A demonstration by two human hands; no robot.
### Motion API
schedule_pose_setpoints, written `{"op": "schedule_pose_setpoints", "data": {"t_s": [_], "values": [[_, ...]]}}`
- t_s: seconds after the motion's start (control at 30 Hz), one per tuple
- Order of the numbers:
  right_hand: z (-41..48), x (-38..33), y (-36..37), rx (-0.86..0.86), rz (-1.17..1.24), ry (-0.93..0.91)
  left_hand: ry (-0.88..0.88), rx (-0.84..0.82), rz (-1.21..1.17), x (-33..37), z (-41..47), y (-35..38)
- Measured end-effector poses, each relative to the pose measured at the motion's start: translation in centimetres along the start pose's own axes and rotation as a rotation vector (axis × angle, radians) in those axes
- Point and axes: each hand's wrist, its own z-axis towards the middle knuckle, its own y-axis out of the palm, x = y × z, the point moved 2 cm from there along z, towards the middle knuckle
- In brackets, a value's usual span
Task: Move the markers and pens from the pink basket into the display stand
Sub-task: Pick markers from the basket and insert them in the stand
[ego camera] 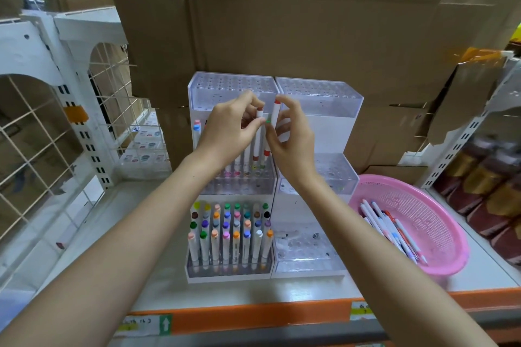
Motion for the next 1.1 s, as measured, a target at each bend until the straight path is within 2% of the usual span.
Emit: {"op": "schedule_pose_setpoints", "data": {"t_s": [0.2, 0.67, 0.83, 1.1], "values": [[0.0, 0.0, 0.1, -0.01, -0.026, -0.016, 0.016, 0.011, 0.025, 0.0, 0.3, -0.5], [-0.1, 0.0, 0.1, -0.01, -0.013, 0.012, -0.076, 0.036, -0.035, 0.1, 0.2, -0.5], [-0.2, 0.0, 0.1, -0.01, -0.012, 0.005, -0.027, -0.041, 0.007, -0.1, -0.3, -0.2], [-0.1, -0.1, 0.1, -0.012, -0.027, -0.011, 0.041, -0.054, 0.089, -0.8, -1.0, 0.2]]}}
